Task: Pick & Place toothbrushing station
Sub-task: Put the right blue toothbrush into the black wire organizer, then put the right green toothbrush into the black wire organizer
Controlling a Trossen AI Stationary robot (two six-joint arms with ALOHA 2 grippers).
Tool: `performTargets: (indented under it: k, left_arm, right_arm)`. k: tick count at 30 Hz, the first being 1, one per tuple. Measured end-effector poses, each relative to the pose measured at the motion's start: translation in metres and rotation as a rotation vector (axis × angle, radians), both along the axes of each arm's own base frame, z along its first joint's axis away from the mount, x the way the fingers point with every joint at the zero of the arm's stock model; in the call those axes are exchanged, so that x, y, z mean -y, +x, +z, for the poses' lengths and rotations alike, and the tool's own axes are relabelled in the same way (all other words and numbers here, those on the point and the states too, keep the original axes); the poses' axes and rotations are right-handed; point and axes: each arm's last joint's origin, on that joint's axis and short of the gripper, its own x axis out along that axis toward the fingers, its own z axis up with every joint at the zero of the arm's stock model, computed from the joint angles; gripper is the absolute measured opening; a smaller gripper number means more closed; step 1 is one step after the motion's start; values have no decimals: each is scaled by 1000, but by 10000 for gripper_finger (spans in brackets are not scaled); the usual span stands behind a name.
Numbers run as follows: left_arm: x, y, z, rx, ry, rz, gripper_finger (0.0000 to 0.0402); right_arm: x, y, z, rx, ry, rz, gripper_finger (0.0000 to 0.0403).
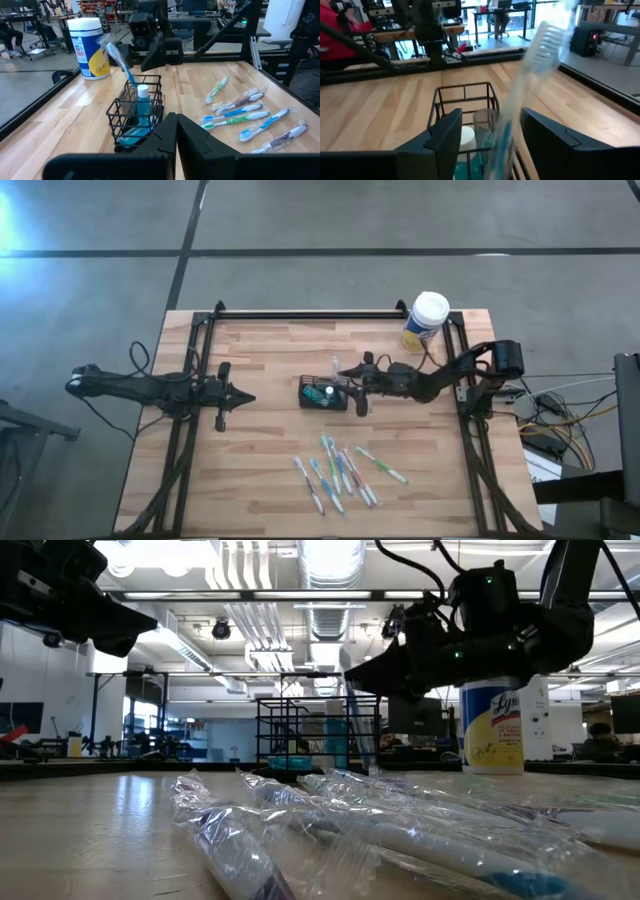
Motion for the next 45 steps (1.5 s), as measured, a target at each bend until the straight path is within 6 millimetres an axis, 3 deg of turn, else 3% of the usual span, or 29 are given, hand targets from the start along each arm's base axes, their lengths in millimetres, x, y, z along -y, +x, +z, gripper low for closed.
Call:
performTargets:
  k: [9, 13, 21, 27, 33, 40, 45]
  left_arm:
    - [0, 0, 0, 0, -2, 0, 12]
    - [0, 0, 0, -1, -2, 1, 12]
    - [0, 0, 0, 2, 0, 0, 12]
    - [0, 0, 0, 2, -5, 1, 12]
    - [0, 0, 0, 2, -5, 1, 12]
    - [0, 0, 0, 2, -5, 1, 12]
    - [0, 0, 0, 2, -5, 1, 12]
  right_arm:
    - [-2, -9, 30, 99, -32, 3, 227]
    - [-11, -19, 56, 115, -39, 35, 226]
    - [-39, -52, 128, -22, -93, 109, 223]
    - [-62, -81, 157, -16, -121, 105, 198]
    - [-73, -103, 161, 37, -120, 72, 125]
    - [-75, -122, 147, 52, -169, 148, 28]
    - [-70, -142, 131, 180, -144, 155, 9]
